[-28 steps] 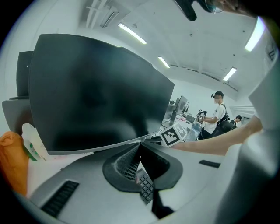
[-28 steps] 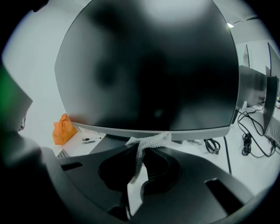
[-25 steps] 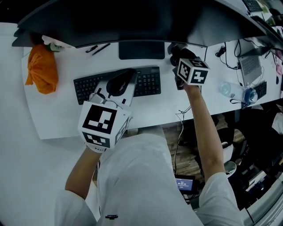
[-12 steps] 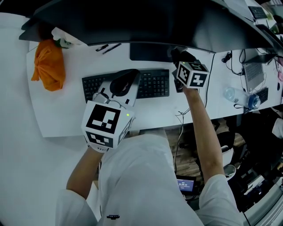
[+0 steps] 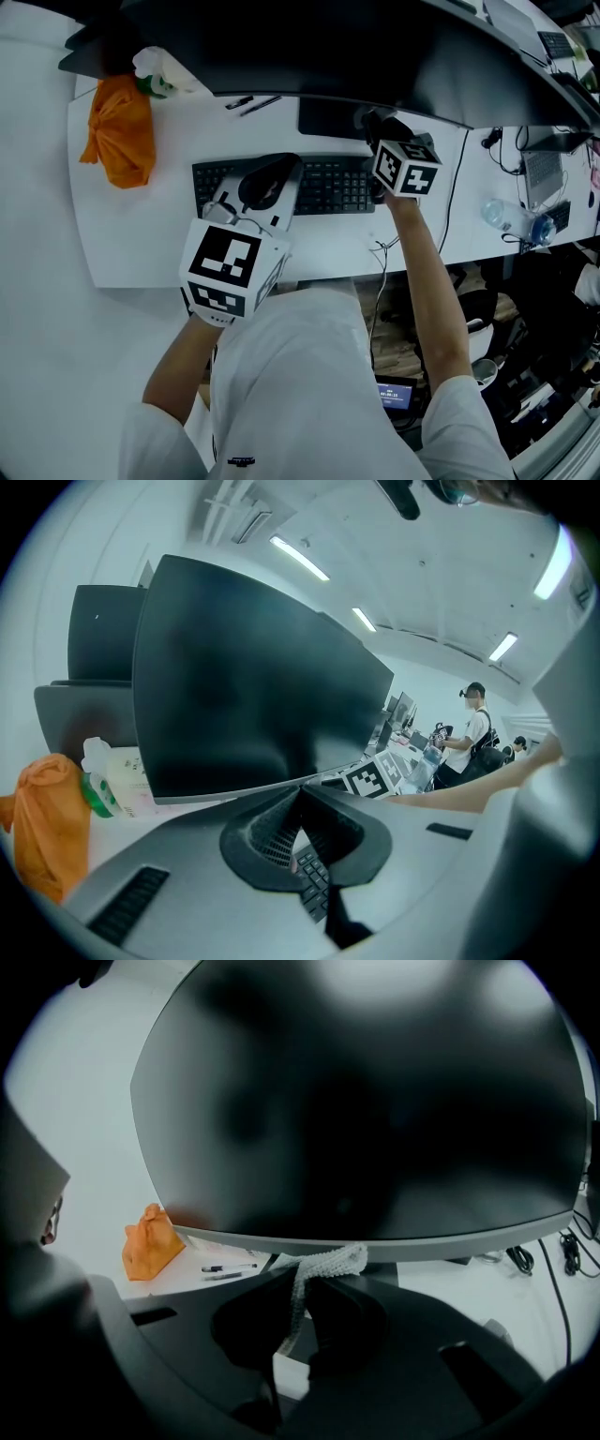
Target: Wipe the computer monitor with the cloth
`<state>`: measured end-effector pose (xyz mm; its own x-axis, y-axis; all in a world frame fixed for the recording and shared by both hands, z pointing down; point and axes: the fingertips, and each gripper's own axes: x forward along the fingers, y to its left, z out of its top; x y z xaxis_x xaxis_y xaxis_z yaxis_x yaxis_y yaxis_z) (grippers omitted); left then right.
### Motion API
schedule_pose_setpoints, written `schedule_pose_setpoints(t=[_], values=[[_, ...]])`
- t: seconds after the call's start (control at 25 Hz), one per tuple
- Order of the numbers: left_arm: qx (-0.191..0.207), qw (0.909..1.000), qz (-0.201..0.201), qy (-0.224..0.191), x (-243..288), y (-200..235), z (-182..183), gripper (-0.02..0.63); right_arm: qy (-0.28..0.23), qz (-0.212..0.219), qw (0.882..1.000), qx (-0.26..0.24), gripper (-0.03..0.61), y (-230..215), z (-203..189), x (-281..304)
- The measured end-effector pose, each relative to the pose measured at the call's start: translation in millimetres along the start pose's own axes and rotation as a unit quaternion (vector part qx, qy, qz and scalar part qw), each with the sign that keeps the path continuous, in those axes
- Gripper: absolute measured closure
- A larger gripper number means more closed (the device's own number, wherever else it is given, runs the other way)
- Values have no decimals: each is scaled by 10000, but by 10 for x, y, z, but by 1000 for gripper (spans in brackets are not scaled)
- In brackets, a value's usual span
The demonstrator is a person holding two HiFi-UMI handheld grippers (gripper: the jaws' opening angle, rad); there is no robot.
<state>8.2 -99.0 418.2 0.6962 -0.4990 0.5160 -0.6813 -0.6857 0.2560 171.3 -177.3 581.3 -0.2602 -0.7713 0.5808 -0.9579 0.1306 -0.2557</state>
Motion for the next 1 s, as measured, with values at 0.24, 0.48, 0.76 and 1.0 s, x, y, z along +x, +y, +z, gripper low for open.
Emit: schedule_pose_setpoints(t=[0.24, 0.48, 0.76, 1.0], values=[[-42, 10000, 80, -28, -134, 158, -43, 595, -15, 77, 10000, 10, 552, 229, 15, 110], [-96, 9997, 198, -73, -282, 330, -65, 595, 9, 204, 9998, -42, 552, 479, 23, 213], [-163, 9994, 290, -108, -427, 514, -111, 595, -136, 277, 9983, 488, 551, 696, 44, 315], [-212, 9991, 336, -112, -524, 616, -150, 595, -166, 363, 9976, 557, 551, 919, 82, 421]])
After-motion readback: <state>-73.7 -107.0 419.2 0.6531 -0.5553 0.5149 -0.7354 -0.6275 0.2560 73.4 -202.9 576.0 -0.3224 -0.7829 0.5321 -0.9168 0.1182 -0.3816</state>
